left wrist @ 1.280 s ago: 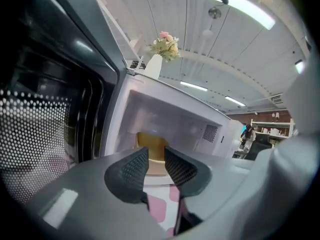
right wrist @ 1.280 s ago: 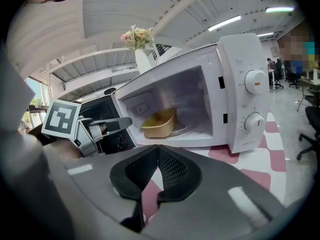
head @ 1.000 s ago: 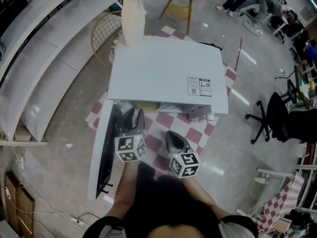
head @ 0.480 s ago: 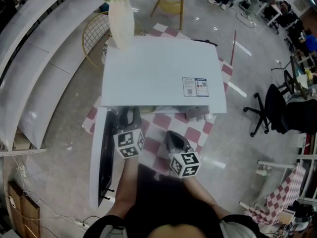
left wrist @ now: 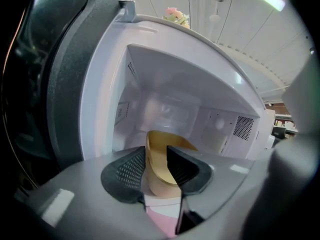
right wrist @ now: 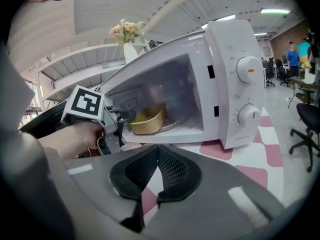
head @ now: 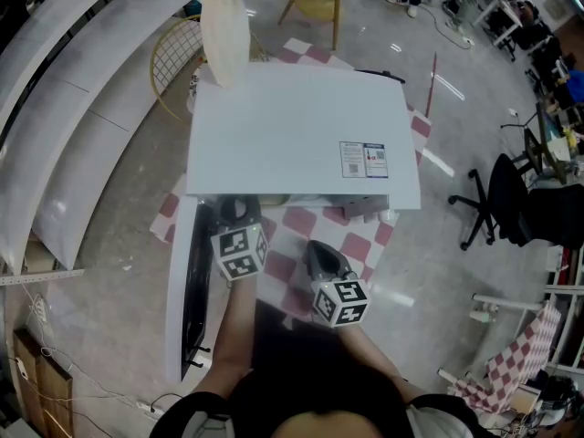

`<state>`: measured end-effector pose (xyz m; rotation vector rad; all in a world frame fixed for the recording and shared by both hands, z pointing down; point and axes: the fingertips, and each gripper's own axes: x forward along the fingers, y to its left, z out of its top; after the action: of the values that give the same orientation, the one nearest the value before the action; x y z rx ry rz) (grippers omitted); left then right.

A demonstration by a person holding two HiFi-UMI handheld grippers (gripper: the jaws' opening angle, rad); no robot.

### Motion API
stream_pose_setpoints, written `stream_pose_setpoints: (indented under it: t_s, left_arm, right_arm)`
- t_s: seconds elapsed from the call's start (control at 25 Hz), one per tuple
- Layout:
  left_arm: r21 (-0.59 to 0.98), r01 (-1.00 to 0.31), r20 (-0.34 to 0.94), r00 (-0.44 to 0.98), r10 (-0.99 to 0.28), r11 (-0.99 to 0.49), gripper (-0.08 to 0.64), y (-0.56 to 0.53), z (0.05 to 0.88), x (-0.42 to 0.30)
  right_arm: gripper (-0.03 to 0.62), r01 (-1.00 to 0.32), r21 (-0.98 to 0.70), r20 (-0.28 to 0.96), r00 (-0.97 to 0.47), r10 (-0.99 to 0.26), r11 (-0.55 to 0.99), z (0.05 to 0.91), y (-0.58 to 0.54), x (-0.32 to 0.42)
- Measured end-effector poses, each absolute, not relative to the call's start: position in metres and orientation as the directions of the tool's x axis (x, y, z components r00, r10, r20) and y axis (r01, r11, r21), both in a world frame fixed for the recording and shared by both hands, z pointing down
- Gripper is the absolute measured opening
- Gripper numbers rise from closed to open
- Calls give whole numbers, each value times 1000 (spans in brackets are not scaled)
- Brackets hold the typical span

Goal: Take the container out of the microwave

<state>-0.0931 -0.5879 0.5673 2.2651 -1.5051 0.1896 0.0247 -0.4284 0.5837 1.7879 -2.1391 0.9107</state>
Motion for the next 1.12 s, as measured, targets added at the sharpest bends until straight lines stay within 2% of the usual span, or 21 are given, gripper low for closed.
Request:
stream_pose_setpoints:
  t_s: [0.6, 0.88, 1.12]
  left_arm:
    - [297, -908, 402, 400, -824, -296, 124, -596, 582, -90]
    - [301, -914, 418, 382, -824, -271, 57, -598, 583, -93]
    - [304, -913, 421, 383, -822, -270, 43, -598, 583, -94]
  right_arm:
    - [0, -942, -327, 523, -251, -814, 80, 584, -425, 25]
    - [2, -943, -327, 523, -239, -818, 66, 585, -422, 30]
    - [1, -943, -326, 521, -235, -821, 63, 584, -422, 29]
